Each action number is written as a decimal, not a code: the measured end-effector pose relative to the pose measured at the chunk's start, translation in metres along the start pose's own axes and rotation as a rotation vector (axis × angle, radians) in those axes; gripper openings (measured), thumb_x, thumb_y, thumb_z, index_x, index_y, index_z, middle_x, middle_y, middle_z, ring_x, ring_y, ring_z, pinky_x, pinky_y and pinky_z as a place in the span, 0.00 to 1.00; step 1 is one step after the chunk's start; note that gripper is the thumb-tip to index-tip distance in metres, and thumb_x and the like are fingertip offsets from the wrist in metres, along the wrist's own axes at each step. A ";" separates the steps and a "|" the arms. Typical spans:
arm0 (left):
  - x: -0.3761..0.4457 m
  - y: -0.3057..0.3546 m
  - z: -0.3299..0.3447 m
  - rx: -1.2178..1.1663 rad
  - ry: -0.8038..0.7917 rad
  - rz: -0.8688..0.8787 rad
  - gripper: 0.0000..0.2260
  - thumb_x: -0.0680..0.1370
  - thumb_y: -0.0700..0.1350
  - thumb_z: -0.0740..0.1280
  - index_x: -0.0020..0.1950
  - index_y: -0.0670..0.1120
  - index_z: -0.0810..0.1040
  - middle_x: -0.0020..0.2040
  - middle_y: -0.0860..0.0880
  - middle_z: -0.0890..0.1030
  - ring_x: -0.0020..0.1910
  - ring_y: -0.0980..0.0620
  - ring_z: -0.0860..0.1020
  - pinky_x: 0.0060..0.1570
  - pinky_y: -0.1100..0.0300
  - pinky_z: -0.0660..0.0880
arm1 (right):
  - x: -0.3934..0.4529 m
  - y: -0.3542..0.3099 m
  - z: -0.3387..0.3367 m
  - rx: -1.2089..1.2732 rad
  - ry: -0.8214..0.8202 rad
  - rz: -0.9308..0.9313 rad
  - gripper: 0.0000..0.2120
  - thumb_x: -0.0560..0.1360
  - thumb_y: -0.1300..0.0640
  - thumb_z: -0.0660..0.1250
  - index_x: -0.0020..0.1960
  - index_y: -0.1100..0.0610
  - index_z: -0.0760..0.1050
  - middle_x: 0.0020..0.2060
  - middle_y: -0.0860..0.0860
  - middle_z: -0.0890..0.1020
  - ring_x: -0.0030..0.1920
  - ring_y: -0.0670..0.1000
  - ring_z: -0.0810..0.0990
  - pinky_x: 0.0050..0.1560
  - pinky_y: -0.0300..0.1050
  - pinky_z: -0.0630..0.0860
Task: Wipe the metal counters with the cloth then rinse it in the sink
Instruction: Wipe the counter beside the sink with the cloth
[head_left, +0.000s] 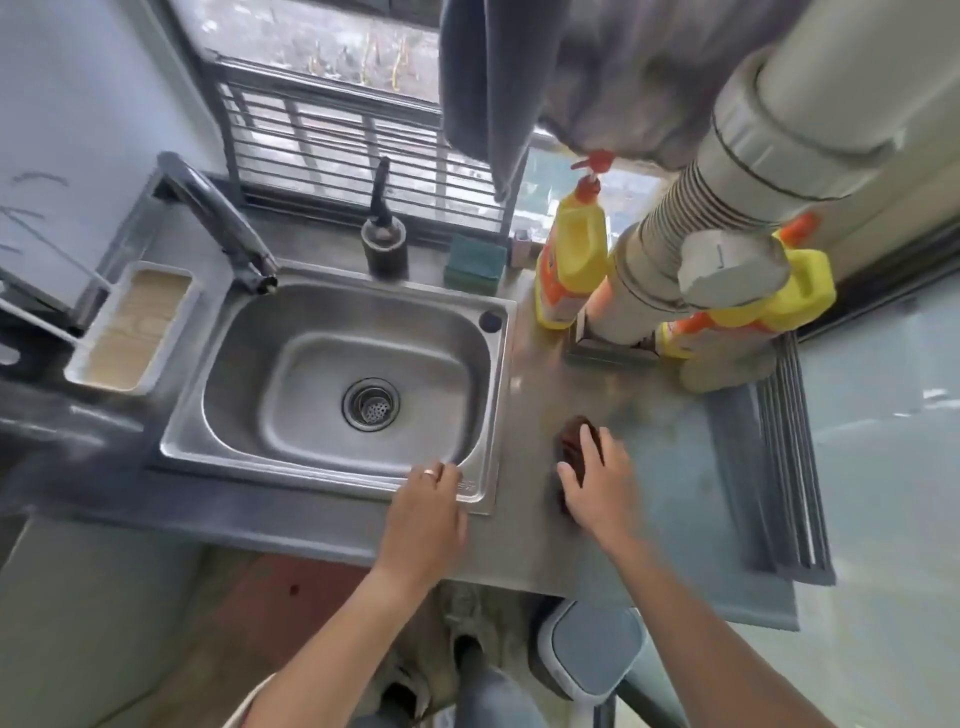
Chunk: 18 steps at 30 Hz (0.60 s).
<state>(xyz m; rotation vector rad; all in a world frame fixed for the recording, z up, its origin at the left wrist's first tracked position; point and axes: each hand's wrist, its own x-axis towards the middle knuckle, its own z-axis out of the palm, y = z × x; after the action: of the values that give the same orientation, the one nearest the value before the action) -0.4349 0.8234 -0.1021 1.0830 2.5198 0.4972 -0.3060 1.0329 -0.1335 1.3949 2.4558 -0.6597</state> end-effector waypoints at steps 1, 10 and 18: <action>0.003 0.002 0.012 0.017 0.016 0.031 0.16 0.71 0.42 0.66 0.58 0.48 0.75 0.55 0.48 0.76 0.55 0.46 0.75 0.52 0.51 0.75 | 0.003 0.006 0.015 -0.065 0.015 -0.023 0.31 0.83 0.41 0.55 0.82 0.51 0.55 0.82 0.56 0.55 0.81 0.61 0.52 0.79 0.58 0.52; 0.039 -0.024 0.077 0.008 0.247 -0.032 0.15 0.74 0.44 0.63 0.61 0.45 0.74 0.64 0.44 0.71 0.61 0.43 0.71 0.59 0.48 0.66 | 0.081 -0.033 0.046 -0.099 0.241 -0.118 0.32 0.82 0.41 0.46 0.82 0.53 0.56 0.82 0.51 0.56 0.82 0.59 0.50 0.80 0.64 0.49; 0.038 -0.041 0.091 -0.016 0.301 0.042 0.14 0.75 0.42 0.65 0.59 0.46 0.70 0.65 0.43 0.69 0.61 0.41 0.72 0.59 0.47 0.66 | 0.052 -0.060 0.076 0.002 0.318 -0.312 0.26 0.84 0.49 0.55 0.80 0.54 0.63 0.81 0.47 0.61 0.82 0.54 0.51 0.80 0.62 0.50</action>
<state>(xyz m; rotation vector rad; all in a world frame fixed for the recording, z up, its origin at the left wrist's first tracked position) -0.4441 0.8416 -0.2068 1.1309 2.7468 0.7396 -0.3855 1.0077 -0.2060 1.2052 2.9625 -0.5342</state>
